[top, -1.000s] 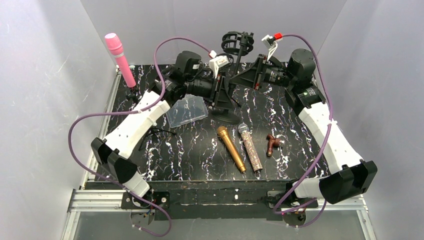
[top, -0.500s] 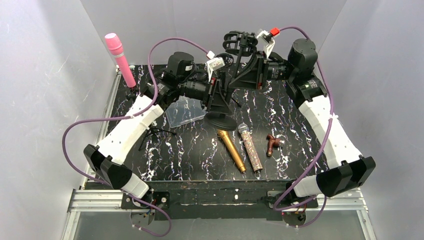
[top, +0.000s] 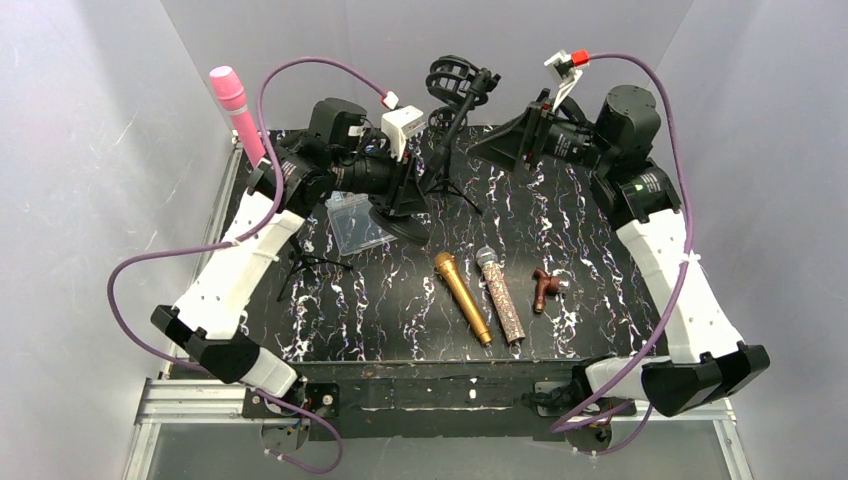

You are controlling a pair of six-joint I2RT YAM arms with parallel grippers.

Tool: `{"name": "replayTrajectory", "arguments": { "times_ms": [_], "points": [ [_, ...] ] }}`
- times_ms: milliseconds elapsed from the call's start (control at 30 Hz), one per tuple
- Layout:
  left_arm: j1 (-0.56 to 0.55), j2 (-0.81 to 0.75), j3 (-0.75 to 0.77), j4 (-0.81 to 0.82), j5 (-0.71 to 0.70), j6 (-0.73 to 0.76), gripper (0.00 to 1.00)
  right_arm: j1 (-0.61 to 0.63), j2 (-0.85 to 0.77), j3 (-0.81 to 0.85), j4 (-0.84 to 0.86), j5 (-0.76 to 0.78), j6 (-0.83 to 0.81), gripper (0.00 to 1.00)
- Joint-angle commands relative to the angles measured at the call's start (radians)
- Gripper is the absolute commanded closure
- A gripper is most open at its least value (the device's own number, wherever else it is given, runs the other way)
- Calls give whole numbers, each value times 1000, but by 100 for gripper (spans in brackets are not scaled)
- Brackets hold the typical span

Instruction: Remove the microphone from the stand

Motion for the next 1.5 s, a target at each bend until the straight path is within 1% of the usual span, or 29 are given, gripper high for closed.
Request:
{"name": "replayTrajectory", "arguments": {
  "times_ms": [0,133,333,467,567,667,1000,1233,1367,1433,1467],
  "points": [
    [-36,15,76,-6,-222,63,100,10,35,-11,29,103,151,24],
    [-73,60,118,-9,-367,62,100,18,72,-11,48,126,230,26],
    [-134,126,178,-15,-539,93,100,44,118,19,11,182,244,26],
    [-150,152,204,-14,-631,107,100,54,135,10,27,186,268,28],
    [-159,157,199,-12,-676,112,100,65,144,9,28,192,272,30],
    [-164,161,196,-12,-691,103,100,80,153,2,34,196,277,33],
    [-181,172,215,-16,-692,80,100,104,186,2,15,244,258,39],
    [-197,164,183,-31,-696,76,100,111,209,-1,26,237,262,52],
    [-197,163,178,-33,-699,76,100,114,208,-5,36,225,270,64],
    [-197,164,180,-32,-696,76,100,118,209,-8,48,213,276,72],
    [-198,165,180,-31,-693,75,100,120,209,-8,54,208,277,77]
  ]
}}
